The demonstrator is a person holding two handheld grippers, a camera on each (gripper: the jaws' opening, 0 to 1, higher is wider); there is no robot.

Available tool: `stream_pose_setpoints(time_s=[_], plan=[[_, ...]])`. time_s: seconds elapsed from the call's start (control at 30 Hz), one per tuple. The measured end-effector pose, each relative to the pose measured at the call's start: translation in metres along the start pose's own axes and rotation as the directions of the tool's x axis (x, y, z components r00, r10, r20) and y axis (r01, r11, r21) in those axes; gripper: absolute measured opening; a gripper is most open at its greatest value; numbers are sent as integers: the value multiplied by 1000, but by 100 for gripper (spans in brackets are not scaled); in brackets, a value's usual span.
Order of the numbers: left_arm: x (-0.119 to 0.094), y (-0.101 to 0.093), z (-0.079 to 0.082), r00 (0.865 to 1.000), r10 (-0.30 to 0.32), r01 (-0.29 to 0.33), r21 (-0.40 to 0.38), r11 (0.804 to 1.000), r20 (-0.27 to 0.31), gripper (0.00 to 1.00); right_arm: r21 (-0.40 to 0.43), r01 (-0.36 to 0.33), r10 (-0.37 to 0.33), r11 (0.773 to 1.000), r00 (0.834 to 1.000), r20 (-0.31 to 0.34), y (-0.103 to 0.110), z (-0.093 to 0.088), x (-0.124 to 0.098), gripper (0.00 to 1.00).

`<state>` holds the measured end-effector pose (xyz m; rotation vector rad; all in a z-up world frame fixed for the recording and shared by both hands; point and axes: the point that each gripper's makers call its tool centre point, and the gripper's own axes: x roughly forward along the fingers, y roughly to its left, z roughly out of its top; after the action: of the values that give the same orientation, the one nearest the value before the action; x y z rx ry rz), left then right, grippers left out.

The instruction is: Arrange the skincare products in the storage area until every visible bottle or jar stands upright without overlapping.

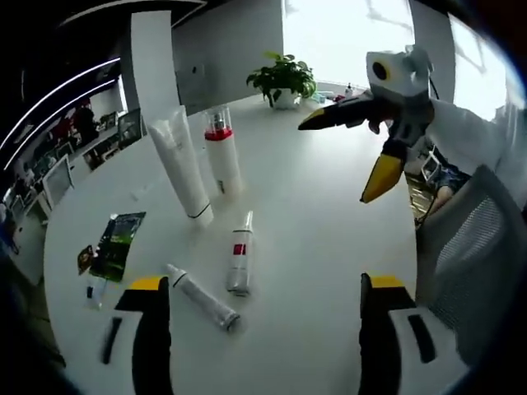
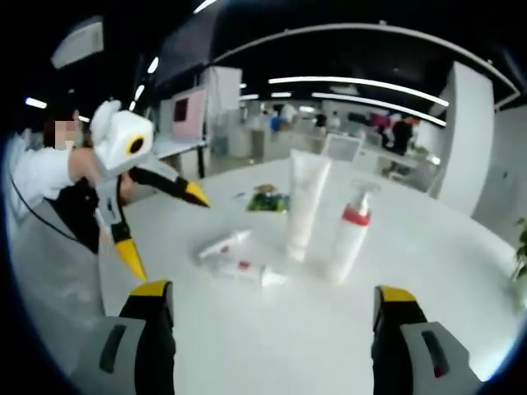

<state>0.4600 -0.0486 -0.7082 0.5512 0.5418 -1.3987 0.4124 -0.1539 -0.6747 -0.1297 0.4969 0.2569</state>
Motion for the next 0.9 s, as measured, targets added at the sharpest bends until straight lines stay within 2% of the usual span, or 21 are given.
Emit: stream_pose_setpoints(time_s=[0.17,0.23,0.37,0.5,0.63,0.77,0.9], plan=[[12,7,-2,1000,-8,8,3,1000,-9,80,6,-15,15,1000,1000,-14,3,-6,3,99],[16,9,-1,1000,-14,14,10,1000,-6,73,8,-15,15,1000,1000,-18,3,-7,3,99],[24,14,-4,1000,-21,20,-20,1000,-16,79,11,-16,16,1000,1000,-21,2,-9,4,99],[30,19,-8,999,-24,23,-22,999,-35,70,14,-12,12,1000,1000,-25,0,-9,5,99],[34,20,-6,999,-29,28,-13,1000,-28,62,13,-20,20,1000,999,-33,3,-12,8,99],[40,23,-3,999,-43,43,6,999,-23,62,13,-26,27,1000,999,-45,4,-15,10,99],[43,26,-8,998,-35,36,22,999,-52,54,13,-32,32,999,999,-44,6,-14,12,99]])
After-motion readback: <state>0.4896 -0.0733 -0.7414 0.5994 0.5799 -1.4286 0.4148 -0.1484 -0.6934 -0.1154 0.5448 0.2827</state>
